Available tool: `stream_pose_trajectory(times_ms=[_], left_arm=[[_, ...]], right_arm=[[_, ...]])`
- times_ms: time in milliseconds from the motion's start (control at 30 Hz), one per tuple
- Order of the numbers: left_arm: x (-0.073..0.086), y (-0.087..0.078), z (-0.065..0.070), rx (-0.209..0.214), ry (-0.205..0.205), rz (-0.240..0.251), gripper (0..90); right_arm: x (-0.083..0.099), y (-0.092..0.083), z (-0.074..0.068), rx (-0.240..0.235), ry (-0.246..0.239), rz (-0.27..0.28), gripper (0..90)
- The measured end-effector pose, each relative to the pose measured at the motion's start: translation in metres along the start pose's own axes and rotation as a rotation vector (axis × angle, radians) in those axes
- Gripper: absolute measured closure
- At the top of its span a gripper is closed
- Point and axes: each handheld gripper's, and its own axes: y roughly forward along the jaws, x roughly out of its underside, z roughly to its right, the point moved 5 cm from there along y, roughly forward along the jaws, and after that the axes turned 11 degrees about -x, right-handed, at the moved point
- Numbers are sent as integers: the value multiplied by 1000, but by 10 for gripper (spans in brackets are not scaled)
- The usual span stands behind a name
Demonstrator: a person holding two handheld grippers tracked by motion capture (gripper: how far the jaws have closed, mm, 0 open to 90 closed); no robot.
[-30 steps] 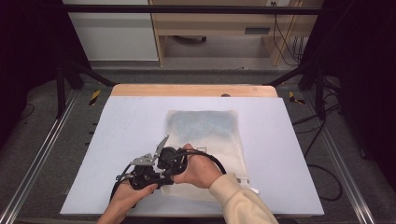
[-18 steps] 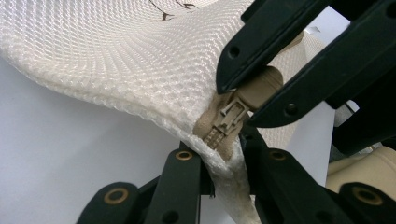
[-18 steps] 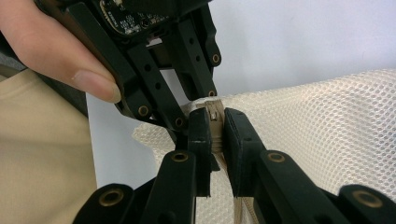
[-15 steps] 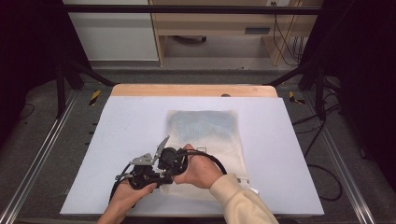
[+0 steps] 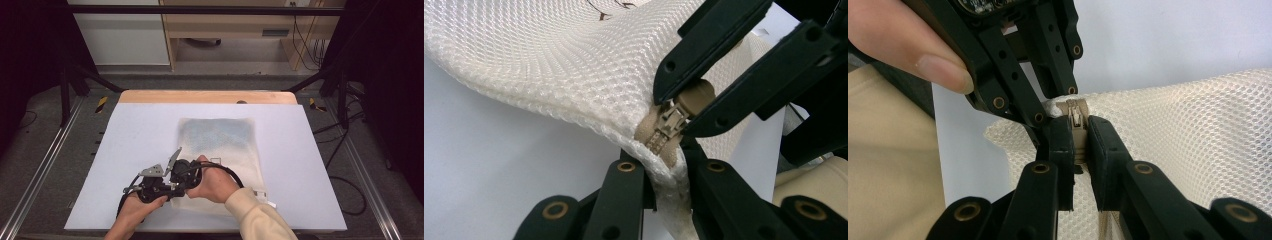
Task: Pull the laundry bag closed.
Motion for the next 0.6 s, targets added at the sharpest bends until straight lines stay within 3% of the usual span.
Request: stream_pose_trajectory(times_ms=[600], left_arm=[[0,0,1,-9,11,-3,851]], right_arm=[[5,1,1,10,-9,-30,821]])
